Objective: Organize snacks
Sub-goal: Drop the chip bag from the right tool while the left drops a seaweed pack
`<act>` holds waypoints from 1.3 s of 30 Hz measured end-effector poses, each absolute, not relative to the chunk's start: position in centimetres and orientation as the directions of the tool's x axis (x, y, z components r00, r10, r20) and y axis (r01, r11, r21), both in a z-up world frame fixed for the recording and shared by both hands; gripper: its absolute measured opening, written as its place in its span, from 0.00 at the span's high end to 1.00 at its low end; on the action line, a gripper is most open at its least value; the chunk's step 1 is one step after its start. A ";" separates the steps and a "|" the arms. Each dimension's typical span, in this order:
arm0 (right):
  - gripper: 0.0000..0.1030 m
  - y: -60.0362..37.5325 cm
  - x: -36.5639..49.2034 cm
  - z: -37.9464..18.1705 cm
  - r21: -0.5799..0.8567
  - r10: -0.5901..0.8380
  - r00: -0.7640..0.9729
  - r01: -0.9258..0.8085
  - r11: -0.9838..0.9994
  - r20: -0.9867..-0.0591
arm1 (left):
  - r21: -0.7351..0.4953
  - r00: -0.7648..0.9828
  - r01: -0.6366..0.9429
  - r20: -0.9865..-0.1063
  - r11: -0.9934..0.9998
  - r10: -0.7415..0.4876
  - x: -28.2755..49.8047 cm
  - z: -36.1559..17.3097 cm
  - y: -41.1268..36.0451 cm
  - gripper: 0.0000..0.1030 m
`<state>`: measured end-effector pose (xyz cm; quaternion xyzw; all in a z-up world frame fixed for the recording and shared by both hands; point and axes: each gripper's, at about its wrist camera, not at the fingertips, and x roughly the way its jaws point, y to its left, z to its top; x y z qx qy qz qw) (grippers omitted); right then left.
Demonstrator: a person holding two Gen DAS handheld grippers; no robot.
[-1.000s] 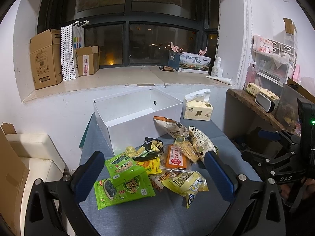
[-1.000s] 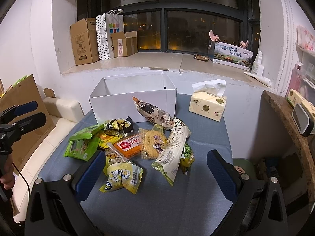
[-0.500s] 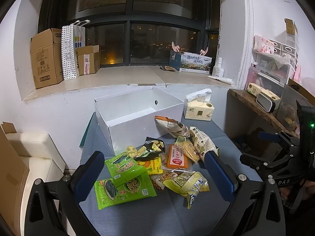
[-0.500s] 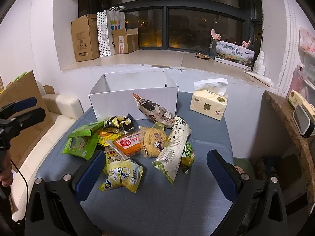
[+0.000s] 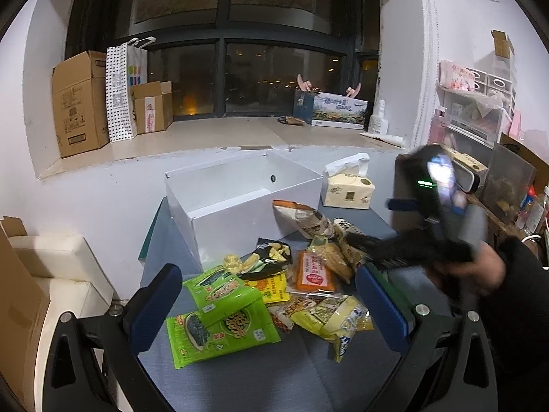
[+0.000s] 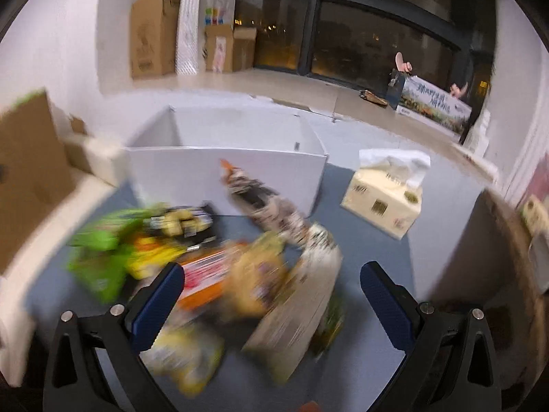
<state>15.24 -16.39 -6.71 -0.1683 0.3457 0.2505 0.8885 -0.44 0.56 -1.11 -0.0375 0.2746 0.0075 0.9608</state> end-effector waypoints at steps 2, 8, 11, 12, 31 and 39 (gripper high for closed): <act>0.00 -14.7 17.8 -7.9 -0.151 0.313 0.624 -0.576 0.804 -0.716 | -0.082 0.851 -0.032 -0.525 0.996 -0.016 -0.5 -1.3 1.1 0.00; 0.01 -9.6 22.5 -11.6 -0.264 0.248 0.604 -0.630 0.730 -0.758 | -0.110 0.836 -0.051 -0.548 0.993 -0.018 -0.1 -2.6 2.9 0.00; 0.24 -7.9 23.6 -13.2 -0.326 0.205 0.612 -0.640 0.696 -0.764 | -0.115 0.816 -0.057 -0.578 0.992 -0.020 0.3 -3.5 3.6 0.00; 0.49 -7.6 23.9 -13.7 -0.317 0.208 0.595 -0.653 0.688 -0.776 | -0.113 0.811 -0.059 -0.584 0.992 -0.018 0.4 -3.8 3.6 0.00; 0.63 -18.1 18.0 -2.3 -0.016 0.490 0.691 -0.587 0.809 -0.531 | -0.169 0.526 -0.298 -0.850 0.939 0.014 12.4 -11.5 7.4 0.00; 0.63 -21.2 12.9 -1.1 0.021 0.526 0.698 -0.592 0.805 -0.486 | -0.146 0.364 -0.413 -0.931 0.899 0.016 15.9 -15.8 8.9 0.14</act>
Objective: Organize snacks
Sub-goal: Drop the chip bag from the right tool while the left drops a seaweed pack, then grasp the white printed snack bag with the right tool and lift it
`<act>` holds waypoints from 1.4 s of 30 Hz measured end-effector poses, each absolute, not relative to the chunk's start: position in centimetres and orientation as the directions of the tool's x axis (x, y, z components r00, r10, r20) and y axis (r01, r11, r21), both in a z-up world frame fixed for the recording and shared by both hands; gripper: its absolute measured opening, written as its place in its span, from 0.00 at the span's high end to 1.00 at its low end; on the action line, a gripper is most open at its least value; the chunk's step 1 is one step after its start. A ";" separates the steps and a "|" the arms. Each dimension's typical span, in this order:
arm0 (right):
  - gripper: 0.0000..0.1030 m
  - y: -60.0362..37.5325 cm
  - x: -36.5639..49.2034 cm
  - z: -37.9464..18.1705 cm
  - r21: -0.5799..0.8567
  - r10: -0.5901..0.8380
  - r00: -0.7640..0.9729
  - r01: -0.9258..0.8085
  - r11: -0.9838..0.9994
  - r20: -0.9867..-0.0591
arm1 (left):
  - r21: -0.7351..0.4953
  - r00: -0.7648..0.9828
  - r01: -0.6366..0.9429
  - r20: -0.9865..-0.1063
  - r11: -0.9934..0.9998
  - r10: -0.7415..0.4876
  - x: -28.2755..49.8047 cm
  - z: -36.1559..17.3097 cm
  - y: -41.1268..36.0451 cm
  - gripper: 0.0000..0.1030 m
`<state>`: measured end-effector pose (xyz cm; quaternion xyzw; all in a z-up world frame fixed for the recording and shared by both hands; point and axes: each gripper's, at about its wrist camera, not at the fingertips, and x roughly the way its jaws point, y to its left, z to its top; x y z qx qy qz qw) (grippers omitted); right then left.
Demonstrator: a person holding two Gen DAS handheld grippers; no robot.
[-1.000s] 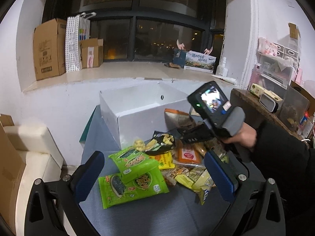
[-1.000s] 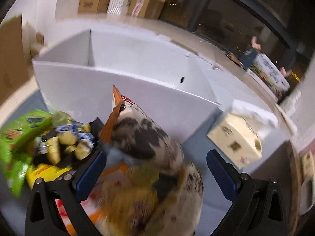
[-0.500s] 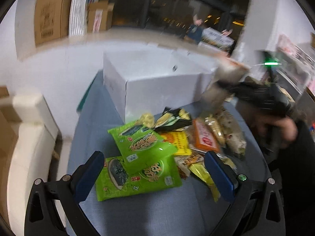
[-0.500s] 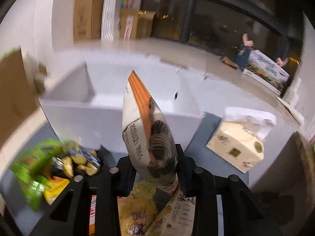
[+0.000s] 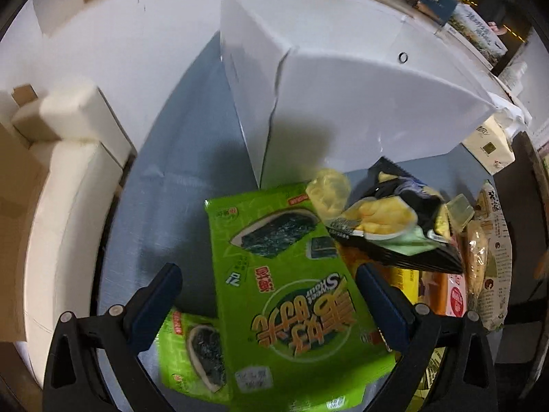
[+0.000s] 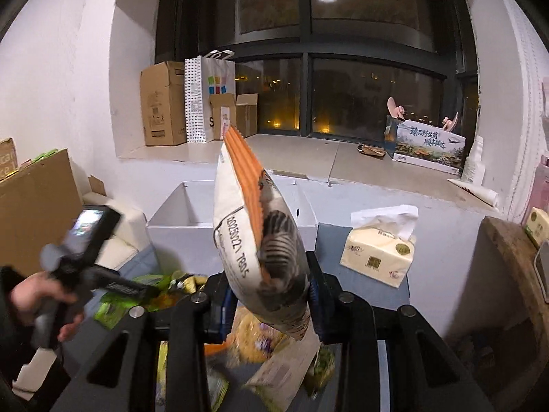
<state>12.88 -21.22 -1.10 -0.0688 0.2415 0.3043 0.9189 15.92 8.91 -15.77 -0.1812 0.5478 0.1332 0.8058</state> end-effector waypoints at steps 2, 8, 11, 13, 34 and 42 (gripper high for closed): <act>0.63 -21.5 12.4 -1.3 0.016 0.523 0.689 -0.597 0.802 -0.502 | -0.179 0.375 -0.429 -0.927 0.885 -0.006 15.4 -15.9 9.3 0.30; 0.63 -21.7 12.1 -1.5 0.039 0.540 0.670 -0.609 0.792 -0.510 | -0.237 0.528 -0.362 -0.849 0.901 -0.011 11.1 -13.3 8.9 0.31; 0.63 -21.2 12.6 -1.6 0.085 0.563 0.641 -0.618 0.782 -0.521 | -0.275 0.628 -0.311 -0.778 0.910 -0.020 8.8 -11.0 8.8 0.31; 0.63 -20.5 13.1 -1.7 0.117 0.582 0.617 -0.626 0.771 -0.530 | -0.296 0.693 -0.279 -0.721 0.914 -0.022 7.9 -8.8 8.8 0.31; 0.27 -6.8 36.0 -0.5 0.215 0.543 0.469 -0.586 0.782 -0.696 | -0.157 0.794 -0.265 -0.595 0.952 0.123 25.6 -4.1 11.6 0.00; 0.00 -7.2 36.0 -0.7 0.172 0.489 0.514 -0.545 0.820 -0.705 | -0.146 0.774 -0.263 -0.621 0.954 0.119 23.2 -4.8 11.4 0.00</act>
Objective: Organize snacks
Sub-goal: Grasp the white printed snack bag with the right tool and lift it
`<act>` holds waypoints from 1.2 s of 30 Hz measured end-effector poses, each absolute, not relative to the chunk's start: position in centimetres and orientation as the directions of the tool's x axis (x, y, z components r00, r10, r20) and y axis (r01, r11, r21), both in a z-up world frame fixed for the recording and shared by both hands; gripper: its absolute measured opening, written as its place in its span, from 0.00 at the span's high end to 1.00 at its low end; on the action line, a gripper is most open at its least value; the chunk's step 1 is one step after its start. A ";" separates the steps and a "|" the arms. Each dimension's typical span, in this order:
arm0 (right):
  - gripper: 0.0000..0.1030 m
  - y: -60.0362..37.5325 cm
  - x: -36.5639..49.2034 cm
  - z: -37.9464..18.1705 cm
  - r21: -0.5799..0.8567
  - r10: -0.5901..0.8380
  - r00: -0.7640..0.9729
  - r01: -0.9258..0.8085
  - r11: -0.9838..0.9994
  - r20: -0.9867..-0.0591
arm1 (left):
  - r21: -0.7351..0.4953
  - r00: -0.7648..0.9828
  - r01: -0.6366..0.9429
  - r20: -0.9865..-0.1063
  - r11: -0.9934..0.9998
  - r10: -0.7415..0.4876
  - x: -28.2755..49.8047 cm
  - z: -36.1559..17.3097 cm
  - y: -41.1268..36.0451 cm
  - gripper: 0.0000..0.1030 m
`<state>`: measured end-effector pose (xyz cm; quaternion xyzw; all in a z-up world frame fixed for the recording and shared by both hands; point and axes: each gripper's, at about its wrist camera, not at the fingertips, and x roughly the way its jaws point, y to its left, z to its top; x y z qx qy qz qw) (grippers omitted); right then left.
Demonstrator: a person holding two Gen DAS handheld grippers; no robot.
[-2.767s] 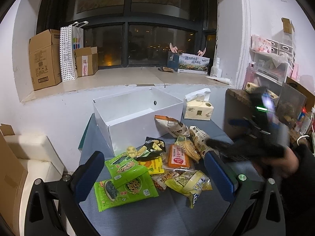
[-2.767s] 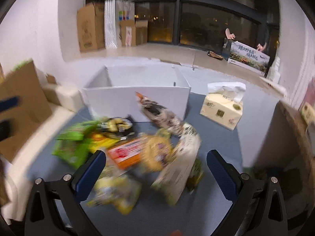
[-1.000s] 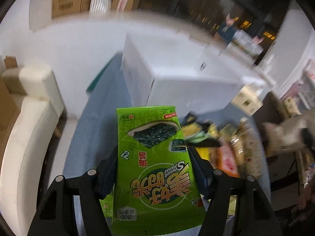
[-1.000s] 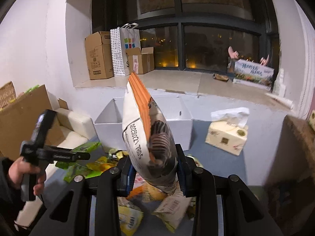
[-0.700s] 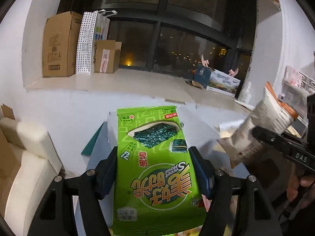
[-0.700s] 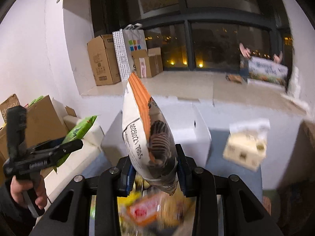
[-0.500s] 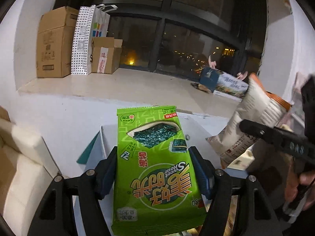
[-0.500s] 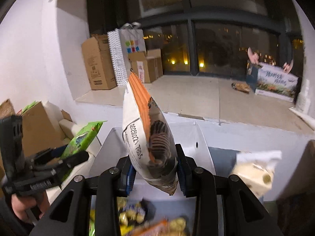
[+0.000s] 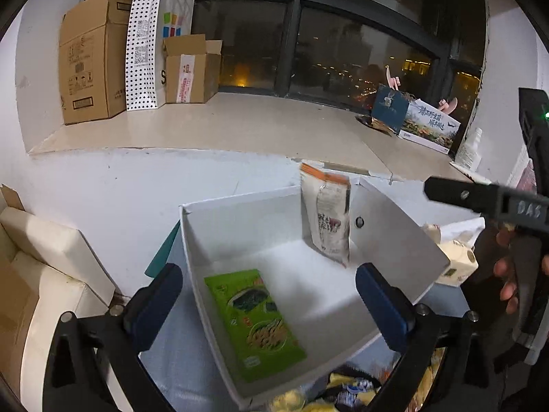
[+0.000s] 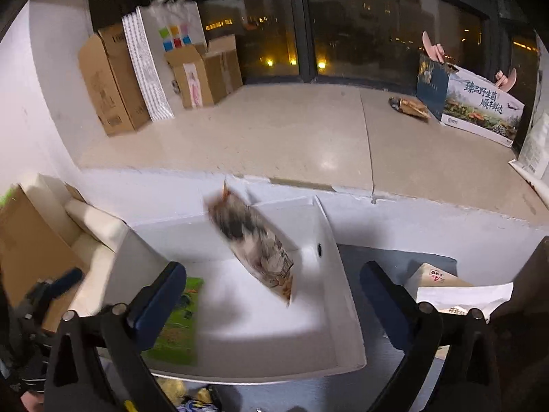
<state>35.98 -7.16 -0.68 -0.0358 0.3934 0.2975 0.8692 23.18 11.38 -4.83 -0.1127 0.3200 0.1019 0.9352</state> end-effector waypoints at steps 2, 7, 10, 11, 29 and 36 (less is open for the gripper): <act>0.00 -8.1 35.0 -0.2 0.198 0.514 0.511 -0.550 0.812 -0.689 | -0.145 0.780 -0.257 -0.615 0.955 0.117 21.8 -4.4 11.0 0.00; 0.00 -10.9 31.7 1.7 0.248 0.573 0.528 -0.562 0.789 -0.626 | -0.142 0.801 -0.238 -0.588 0.961 0.112 18.2 -3.3 10.3 0.00; 0.00 -14.3 28.2 2.6 0.290 0.620 0.562 -0.568 0.770 -0.547 | -0.135 0.812 -0.226 -0.573 0.965 0.110 15.2 -2.7 9.8 0.00; 0.00 -15.3 27.2 2.7 0.298 0.630 0.565 -0.572 0.764 -0.532 | -0.136 0.818 -0.220 -0.565 0.966 0.107 14.2 -2.6 9.7 0.00; 0.00 -25.9 16.9 -11.3 0.405 0.519 0.438 -0.330 0.853 -0.734 | -0.087 0.825 -0.038 -0.565 0.995 -0.017 1.9 -7.4 5.2 0.00; 0.00 -23.6 20.7 -12.6 0.370 0.504 0.409 -0.364 0.855 -0.761 | -0.065 0.815 -0.036 -0.579 0.997 -0.008 0.7 -8.1 4.8 0.00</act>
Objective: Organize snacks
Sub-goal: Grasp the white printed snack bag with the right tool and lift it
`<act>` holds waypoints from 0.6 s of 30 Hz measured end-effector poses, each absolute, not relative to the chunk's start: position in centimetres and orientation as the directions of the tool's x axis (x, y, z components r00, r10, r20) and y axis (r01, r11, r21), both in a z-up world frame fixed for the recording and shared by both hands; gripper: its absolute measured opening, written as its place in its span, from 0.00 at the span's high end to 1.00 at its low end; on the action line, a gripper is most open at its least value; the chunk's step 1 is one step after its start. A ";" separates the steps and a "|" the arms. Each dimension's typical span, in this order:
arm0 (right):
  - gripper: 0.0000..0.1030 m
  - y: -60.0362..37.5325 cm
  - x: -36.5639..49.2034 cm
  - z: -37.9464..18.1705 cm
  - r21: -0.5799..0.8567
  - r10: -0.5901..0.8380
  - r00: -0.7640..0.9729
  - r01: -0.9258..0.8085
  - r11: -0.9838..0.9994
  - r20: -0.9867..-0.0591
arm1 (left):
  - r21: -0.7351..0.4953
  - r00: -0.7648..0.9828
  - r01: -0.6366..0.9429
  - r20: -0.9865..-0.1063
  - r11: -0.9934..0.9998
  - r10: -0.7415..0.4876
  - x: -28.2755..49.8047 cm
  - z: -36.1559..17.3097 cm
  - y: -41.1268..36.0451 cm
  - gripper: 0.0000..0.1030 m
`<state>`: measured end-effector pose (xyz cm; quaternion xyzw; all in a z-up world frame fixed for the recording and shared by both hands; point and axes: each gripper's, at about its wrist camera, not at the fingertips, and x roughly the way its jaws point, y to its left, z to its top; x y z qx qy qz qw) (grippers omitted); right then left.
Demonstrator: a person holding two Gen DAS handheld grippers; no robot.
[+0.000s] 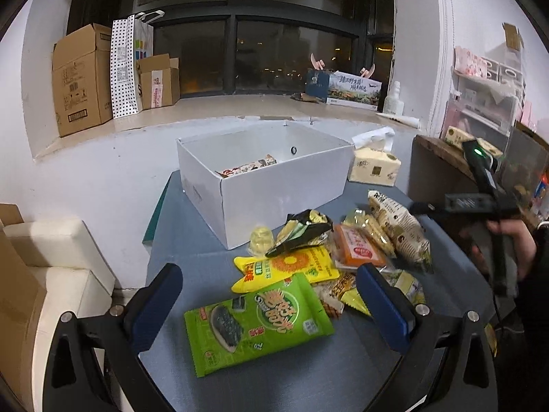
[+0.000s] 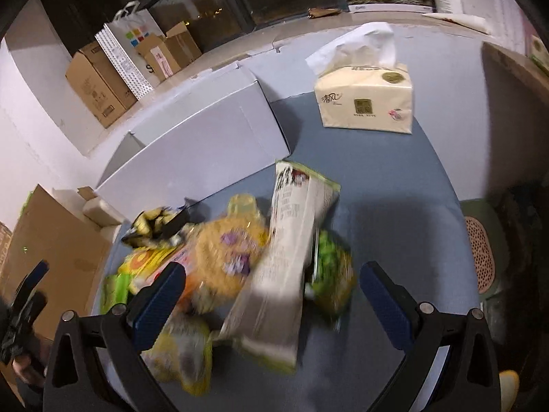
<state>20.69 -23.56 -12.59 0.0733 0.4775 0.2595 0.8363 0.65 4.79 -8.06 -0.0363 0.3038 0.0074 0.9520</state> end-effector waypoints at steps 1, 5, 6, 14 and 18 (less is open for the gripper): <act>0.00 -23.2 21.6 -12.9 0.363 0.496 0.407 -0.361 0.859 -0.767 | -0.064 0.814 -0.034 -0.581 0.997 -0.010 0.6 -8.2 4.8 0.00; 0.00 -22.1 24.8 -14.6 0.376 0.482 0.372 -0.323 0.868 -0.793 | -0.035 0.801 -0.017 -0.598 0.999 -0.007 0.5 -8.8 4.7 0.00; 0.03 -21.9 25.3 -15.0 0.373 0.476 0.365 -0.318 0.871 -0.800 | -0.020 0.798 -0.016 -0.602 1.000 0.001 0.4 -9.0 4.7 0.00; 0.61 -20.1 25.9 -16.3 0.279 0.423 0.353 -0.390 0.877 -0.835 | -0.027 0.780 0.054 -0.622 0.998 -0.059 0.5 -10.0 5.0 0.00; 0.61 -20.9 25.0 -14.9 0.308 0.455 0.378 -0.388 0.869 -0.806 | 0.037 0.767 0.147 -0.635 0.988 -0.091 0.6 -10.4 4.3 0.00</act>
